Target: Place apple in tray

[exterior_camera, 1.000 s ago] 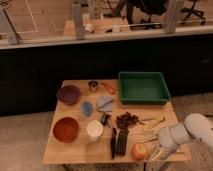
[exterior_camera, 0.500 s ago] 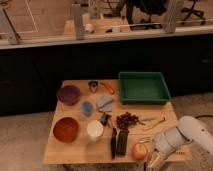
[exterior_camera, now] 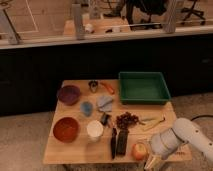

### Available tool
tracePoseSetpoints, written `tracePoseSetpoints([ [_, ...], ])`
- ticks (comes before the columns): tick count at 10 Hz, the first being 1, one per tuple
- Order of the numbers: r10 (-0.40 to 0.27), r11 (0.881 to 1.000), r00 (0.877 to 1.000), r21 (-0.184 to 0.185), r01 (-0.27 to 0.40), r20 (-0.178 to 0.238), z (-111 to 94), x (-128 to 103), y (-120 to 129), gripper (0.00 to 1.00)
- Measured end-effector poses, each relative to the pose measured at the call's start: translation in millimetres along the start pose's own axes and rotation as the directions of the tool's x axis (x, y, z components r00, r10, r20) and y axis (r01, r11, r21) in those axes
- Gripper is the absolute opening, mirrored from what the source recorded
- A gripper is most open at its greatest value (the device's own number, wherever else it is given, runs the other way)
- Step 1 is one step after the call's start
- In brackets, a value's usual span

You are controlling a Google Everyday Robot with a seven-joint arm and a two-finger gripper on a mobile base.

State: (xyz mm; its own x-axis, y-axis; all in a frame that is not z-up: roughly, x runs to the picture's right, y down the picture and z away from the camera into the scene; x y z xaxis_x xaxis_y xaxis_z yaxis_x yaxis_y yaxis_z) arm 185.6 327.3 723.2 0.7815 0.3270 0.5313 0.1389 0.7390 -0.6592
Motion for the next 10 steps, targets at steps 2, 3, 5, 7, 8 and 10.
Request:
tracePoseSetpoints([
  [2,0.002,1.0,1.0,-0.002,-0.002,0.004,5.5,-5.7,-6.6,0.47],
  [3,0.0,1.0,1.0,-0.001,0.0,0.004,8.7,-9.0,-11.5,0.41],
  [5,-0.004,1.0,1.0,0.0,0.004,0.002,13.0,-15.0,-22.5,0.41],
  [7,0.015,0.999,1.0,0.029,-0.016,0.026,0.2,-16.0,-39.1,0.39],
  [8,0.032,0.998,0.997,0.058,-0.036,0.064,-21.3,-15.0,-55.0,0.3],
  [10,0.065,0.989,0.989,0.122,-0.081,0.131,-61.4,-8.5,-90.2,0.13],
])
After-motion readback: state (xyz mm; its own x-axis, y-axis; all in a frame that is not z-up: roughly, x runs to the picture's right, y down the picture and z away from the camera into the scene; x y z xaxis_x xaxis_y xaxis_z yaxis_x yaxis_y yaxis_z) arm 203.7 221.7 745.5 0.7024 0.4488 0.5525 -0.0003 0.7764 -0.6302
